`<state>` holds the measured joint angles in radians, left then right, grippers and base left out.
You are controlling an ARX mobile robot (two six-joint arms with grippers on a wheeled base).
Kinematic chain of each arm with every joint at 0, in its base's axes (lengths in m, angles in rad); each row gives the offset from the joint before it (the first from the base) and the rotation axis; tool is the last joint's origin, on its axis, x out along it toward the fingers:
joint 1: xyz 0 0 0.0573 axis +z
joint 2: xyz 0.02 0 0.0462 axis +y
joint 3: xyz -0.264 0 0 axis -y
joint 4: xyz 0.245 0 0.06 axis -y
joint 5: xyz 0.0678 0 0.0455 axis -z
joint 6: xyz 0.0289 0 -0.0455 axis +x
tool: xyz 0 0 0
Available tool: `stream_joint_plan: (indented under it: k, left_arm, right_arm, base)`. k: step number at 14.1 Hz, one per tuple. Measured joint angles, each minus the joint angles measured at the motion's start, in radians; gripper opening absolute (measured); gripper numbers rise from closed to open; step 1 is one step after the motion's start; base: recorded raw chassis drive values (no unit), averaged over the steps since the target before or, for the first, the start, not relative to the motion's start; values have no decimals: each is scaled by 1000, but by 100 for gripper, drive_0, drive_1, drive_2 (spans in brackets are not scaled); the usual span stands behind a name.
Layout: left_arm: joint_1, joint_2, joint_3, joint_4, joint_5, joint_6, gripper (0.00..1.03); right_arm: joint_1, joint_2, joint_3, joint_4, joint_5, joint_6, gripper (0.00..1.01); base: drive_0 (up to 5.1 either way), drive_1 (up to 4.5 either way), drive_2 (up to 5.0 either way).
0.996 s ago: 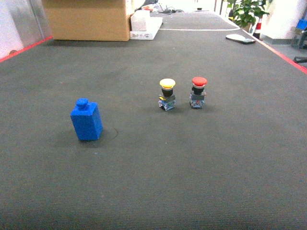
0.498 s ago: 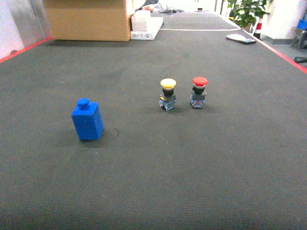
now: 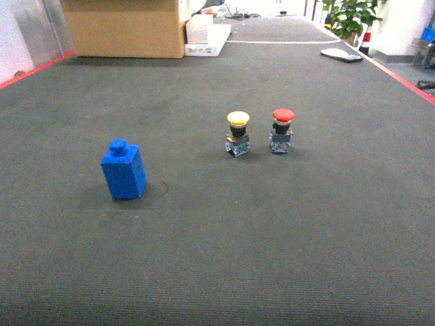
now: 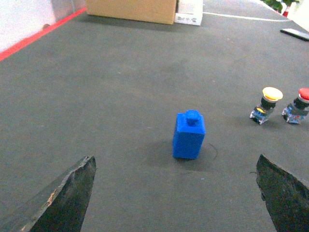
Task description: Pick blue part to blue bin on bottom shelf
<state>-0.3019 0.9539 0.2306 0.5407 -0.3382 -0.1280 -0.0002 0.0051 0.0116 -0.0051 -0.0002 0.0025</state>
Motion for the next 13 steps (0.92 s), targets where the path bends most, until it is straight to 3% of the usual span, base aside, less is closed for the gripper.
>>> stream_joint_plan:
  k: [4,7,13]
  left_arm:
    - [19,518,211,247,60,7,98]
    - [4,757,311,270,96,33,98]
    - [55,1048,525,286,121,74,98]
  right_arm:
    - [0,0,0,0,0,0,98]
    - [0,0,0,0,0,0,98]
    - [0,0,0,0,0,0,98]
  base:
    - [0,0,0]
    - [0,0,0]
    - [0,0,0]
